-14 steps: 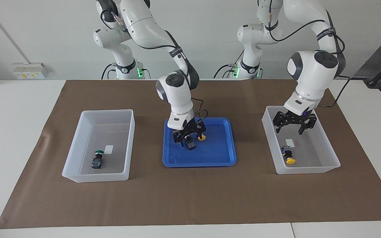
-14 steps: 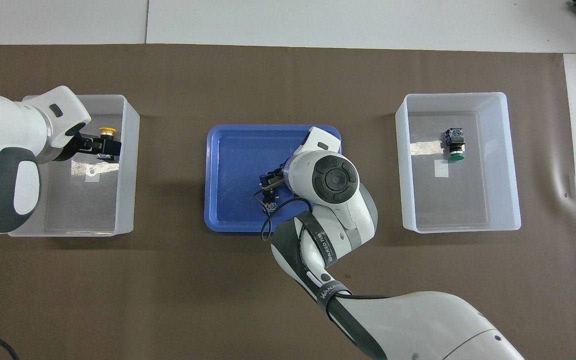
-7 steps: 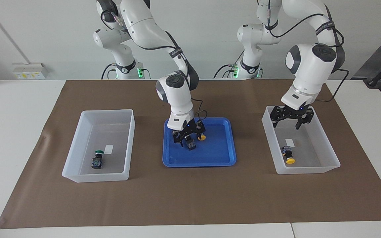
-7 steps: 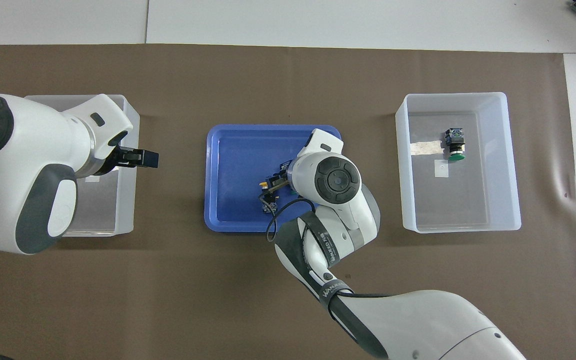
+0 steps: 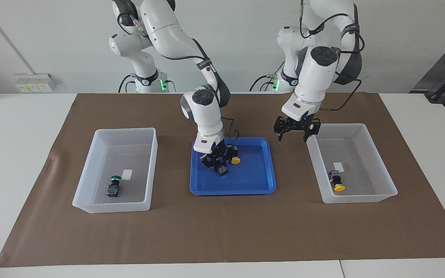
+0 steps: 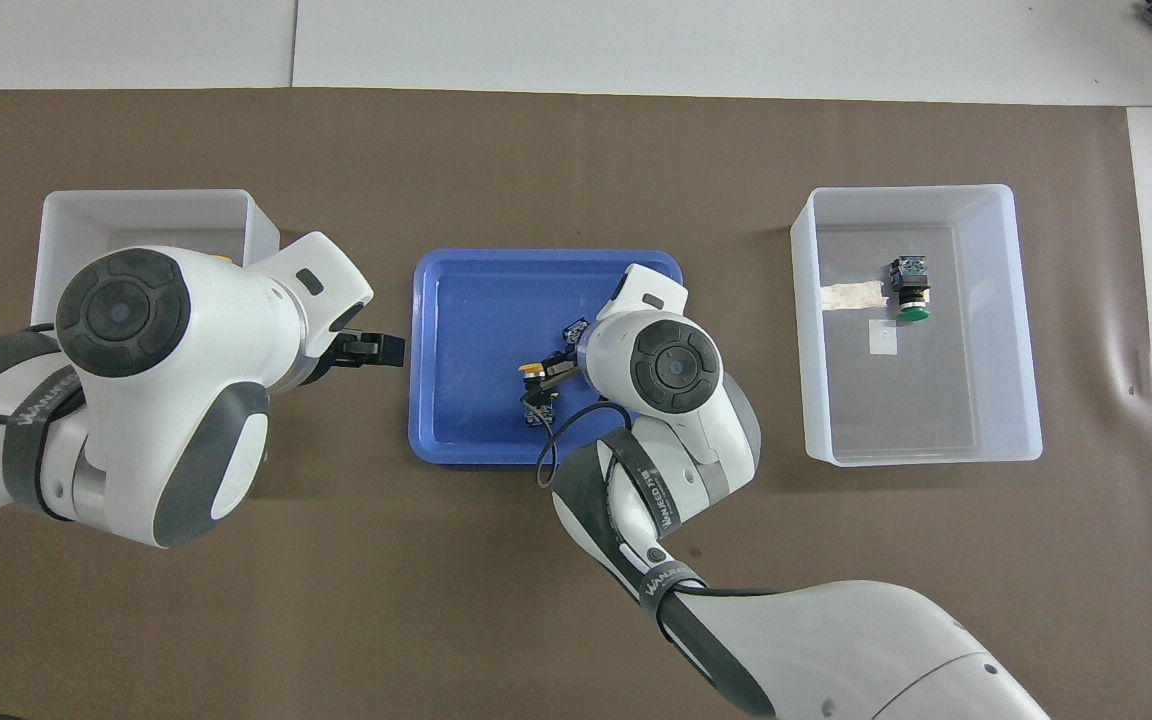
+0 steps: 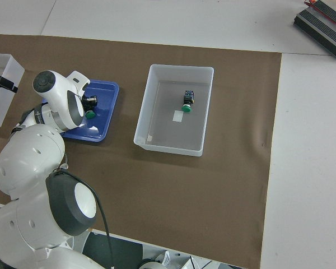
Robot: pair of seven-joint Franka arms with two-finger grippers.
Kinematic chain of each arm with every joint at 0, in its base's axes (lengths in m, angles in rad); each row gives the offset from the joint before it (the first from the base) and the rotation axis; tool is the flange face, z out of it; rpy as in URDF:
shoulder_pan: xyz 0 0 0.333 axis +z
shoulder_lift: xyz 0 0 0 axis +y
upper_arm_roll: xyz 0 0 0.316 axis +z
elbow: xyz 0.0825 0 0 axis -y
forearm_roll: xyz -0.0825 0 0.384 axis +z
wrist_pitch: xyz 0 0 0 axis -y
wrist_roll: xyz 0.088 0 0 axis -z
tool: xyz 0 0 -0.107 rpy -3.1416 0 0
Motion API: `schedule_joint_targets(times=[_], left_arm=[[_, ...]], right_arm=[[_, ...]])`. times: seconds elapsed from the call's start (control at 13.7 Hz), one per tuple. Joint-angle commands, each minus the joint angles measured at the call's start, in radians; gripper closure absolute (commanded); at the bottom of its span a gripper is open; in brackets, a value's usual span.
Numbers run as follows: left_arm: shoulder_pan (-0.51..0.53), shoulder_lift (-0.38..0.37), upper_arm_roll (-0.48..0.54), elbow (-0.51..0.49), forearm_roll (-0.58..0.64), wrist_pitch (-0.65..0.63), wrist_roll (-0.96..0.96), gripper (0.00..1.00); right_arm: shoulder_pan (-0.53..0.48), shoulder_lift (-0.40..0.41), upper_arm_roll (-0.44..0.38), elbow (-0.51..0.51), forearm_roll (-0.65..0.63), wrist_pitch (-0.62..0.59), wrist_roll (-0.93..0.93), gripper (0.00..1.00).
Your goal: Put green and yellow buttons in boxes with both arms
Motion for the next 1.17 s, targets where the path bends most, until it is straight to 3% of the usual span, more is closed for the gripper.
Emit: schedule_joint_targets(times=[0.0, 0.29, 0.44, 0.88, 1.1], left_arm=[[-0.085, -0.03, 0.013, -0.094, 0.013, 0.101, -0.073, 0.0], [-0.15, -0.024, 0.013, -0.14, 0.013, 0.192, -0.125, 0.0], [-0.187, -0.016, 0.013, -0.17, 0.013, 0.254, -0.171, 0.0], [-0.28, 0.11, 0.014, -0.161, 0.013, 0.351, -0.349, 0.0], [-0.317, 0.252, 0.016, -0.058, 0.013, 0.359, -0.43, 0.0]], right_arm=[[-0.024, -0.045, -0.017, 0.004, -0.008, -0.028, -0.009, 1.0], [-0.177, -0.199, -0.019, 0.018, -0.002, -0.183, -0.012, 1.0], [-0.264, -0.233, -0.02, 0.018, -0.008, -0.211, -0.018, 1.0], [-0.448, -0.263, -0.02, -0.037, -0.008, -0.259, -0.245, 1.0], [-0.493, -0.305, -0.019, -0.129, -0.008, -0.271, -0.313, 1.0]])
